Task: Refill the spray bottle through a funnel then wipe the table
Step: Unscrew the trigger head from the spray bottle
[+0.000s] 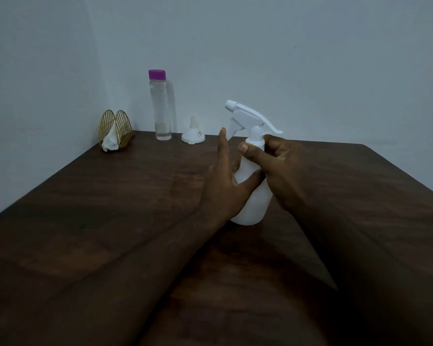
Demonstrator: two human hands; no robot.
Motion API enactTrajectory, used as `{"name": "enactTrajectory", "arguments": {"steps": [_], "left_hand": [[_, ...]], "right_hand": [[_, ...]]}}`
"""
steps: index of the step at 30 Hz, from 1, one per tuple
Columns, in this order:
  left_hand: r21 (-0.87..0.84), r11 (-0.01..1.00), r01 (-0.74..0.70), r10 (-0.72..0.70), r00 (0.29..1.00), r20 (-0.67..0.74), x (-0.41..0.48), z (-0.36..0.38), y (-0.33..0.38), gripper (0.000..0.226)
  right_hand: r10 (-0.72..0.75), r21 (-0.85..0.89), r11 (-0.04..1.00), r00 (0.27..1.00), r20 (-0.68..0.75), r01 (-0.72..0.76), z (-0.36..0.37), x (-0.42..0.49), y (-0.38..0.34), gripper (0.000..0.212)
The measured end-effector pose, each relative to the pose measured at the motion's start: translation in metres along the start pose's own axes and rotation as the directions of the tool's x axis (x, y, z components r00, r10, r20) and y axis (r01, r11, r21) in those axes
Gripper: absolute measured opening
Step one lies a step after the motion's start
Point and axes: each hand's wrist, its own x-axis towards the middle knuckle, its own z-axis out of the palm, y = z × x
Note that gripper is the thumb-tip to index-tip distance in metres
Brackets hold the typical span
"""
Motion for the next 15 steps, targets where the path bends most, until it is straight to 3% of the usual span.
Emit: {"name": "enactTrajectory", "arguments": {"steps": [5, 7, 11, 15], "left_hand": [[-0.162, 0.986, 0.037, -0.014, 0.990, 0.143, 0.002, -0.003, 0.003, 0.104], [-0.191, 0.979, 0.069, -0.037, 0.986, 0.164, 0.003, -0.004, 0.002, 0.101], [-0.188, 0.980, 0.056, -0.036, 0.994, 0.106, 0.002, -0.001, 0.002, 0.096], [-0.196, 0.979, 0.056, -0.036, 0.994, 0.104, -0.003, -0.001, 0.001, 0.099]], "right_hand": [[0.083, 0.120, 0.987, 0.974, 0.212, -0.110, -0.013, 0.007, 0.004, 0.024], [0.090, 0.100, 0.988, 0.972, 0.218, -0.114, -0.013, 0.007, 0.005, 0.024], [0.011, 0.011, 1.000, 1.000, 0.012, -0.011, 0.004, -0.005, 0.007, 0.024], [-0.046, -0.002, 0.999, 0.982, -0.182, 0.047, 0.014, -0.017, 0.002, 0.022]]}}
